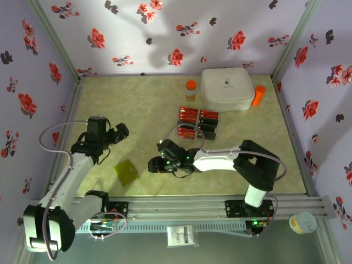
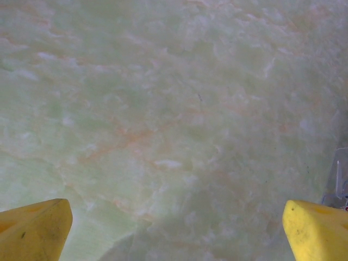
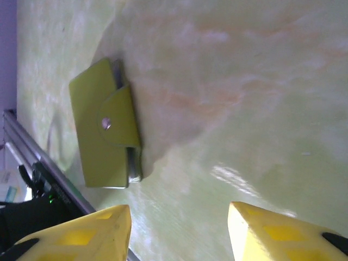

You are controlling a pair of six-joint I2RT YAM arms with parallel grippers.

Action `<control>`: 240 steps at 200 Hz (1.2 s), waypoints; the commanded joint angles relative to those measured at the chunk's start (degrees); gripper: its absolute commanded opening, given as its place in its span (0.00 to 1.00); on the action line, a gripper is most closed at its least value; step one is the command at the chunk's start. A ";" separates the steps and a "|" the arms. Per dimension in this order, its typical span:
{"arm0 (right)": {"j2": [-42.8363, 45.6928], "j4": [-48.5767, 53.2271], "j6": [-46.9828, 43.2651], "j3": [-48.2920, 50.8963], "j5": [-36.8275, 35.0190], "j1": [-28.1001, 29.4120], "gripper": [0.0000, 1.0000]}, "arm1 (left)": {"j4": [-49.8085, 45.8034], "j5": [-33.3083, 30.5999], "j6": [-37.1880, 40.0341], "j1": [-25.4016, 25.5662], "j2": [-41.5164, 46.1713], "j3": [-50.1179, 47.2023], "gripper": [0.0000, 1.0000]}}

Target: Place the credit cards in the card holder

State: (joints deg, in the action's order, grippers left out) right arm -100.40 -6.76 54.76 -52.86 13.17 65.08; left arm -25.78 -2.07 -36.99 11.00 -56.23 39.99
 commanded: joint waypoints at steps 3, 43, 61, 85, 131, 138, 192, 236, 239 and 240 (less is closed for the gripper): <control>-2.66 -6.18 7.19 -2.20 -0.29 2.28 0.48 | -2.10 0.93 -0.99 0.26 0.42 -0.70 1.00; -7.10 -10.58 13.29 -3.43 -1.96 4.76 0.44 | -2.20 1.55 -0.01 0.28 -0.37 0.23 1.00; -8.45 -12.64 15.24 -3.48 -2.17 5.34 0.42 | -2.14 1.80 0.43 0.26 -0.64 0.48 1.00; -9.54 -13.94 16.50 -3.58 -2.05 5.49 0.40 | -1.86 2.07 0.52 0.31 -0.64 0.34 1.00; -11.80 -14.38 17.39 -5.35 -0.94 5.58 0.37 | -1.20 2.42 0.53 0.31 -0.33 -0.68 1.00; -12.27 -14.84 17.71 -5.45 -0.70 5.50 0.37 | -1.18 2.38 0.60 0.33 -0.23 -0.73 1.00; -15.15 -15.83 18.87 -7.71 0.69 5.53 0.34 | -0.70 2.37 0.69 0.25 0.29 -1.83 1.00; -16.23 -15.83 19.06 -8.79 1.40 5.52 0.32 | -0.42 2.42 0.90 0.30 0.44 -2.09 1.00; -16.42 -15.88 19.07 -8.85 1.48 5.56 0.31 | -0.41 2.37 0.88 0.28 0.43 -2.10 1.00; -16.41 -15.94 19.11 -8.85 1.50 5.57 0.30 | -0.41 2.35 0.92 0.26 0.47 -2.10 1.00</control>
State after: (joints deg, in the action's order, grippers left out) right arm -115.09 -22.11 72.66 -59.83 13.82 70.19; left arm -26.63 -0.34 -37.15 11.00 -56.60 38.50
